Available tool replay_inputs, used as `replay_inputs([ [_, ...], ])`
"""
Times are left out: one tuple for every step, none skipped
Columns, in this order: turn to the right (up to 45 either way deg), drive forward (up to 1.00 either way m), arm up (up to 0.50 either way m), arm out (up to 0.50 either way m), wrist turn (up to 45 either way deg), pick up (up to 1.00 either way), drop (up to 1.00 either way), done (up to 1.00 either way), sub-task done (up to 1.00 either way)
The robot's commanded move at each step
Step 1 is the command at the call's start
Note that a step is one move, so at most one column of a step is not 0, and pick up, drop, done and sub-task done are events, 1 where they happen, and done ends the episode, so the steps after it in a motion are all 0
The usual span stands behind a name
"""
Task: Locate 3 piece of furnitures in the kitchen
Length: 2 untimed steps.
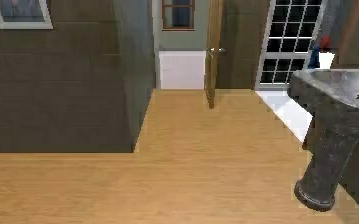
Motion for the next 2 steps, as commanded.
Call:
replay_inputs([
  [0.0,1.0,0.0,0.0,0.0,0.0,0.0,0.0,0.0],
  [0.0,1.0,0.0,0.0,0.0,0.0,0.0,0.0,0.0],
])
